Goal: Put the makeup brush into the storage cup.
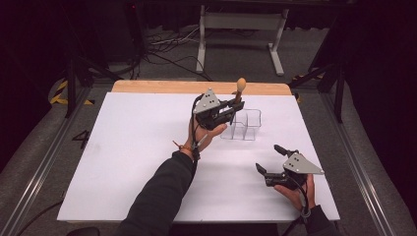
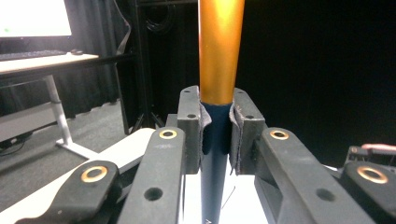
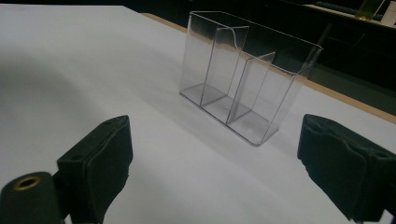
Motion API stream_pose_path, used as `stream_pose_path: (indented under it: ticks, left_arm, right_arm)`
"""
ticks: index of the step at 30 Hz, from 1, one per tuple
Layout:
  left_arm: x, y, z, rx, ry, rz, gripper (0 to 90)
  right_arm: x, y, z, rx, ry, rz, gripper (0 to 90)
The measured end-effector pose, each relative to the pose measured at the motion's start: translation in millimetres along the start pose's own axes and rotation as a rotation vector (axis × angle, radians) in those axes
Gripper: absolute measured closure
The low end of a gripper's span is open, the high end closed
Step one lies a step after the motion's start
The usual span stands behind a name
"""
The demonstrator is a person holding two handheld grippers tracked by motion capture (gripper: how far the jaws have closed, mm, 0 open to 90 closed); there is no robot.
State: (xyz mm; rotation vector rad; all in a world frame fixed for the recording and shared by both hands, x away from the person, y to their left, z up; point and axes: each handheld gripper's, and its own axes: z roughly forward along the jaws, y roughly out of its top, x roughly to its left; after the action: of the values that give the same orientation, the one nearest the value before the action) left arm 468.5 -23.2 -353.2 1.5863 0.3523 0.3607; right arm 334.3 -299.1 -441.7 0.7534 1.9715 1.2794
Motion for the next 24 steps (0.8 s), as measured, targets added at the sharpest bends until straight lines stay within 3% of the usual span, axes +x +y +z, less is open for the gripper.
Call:
stream_pose_path:
  ticks: [11,24]
  left_arm:
    - [-4.2,1.8,32.0,0.007,-0.025,0.003,77.4]
    - [-9.0,-1.0,58.4,0.018,-0.031,-0.004,77.4]
  right_arm:
    - [-0.4,0.1,0.1,-0.005,0.007,0.003,11.0]
    - [-0.8,0.1,0.4,-0.012,0.008,0.004,11.0]
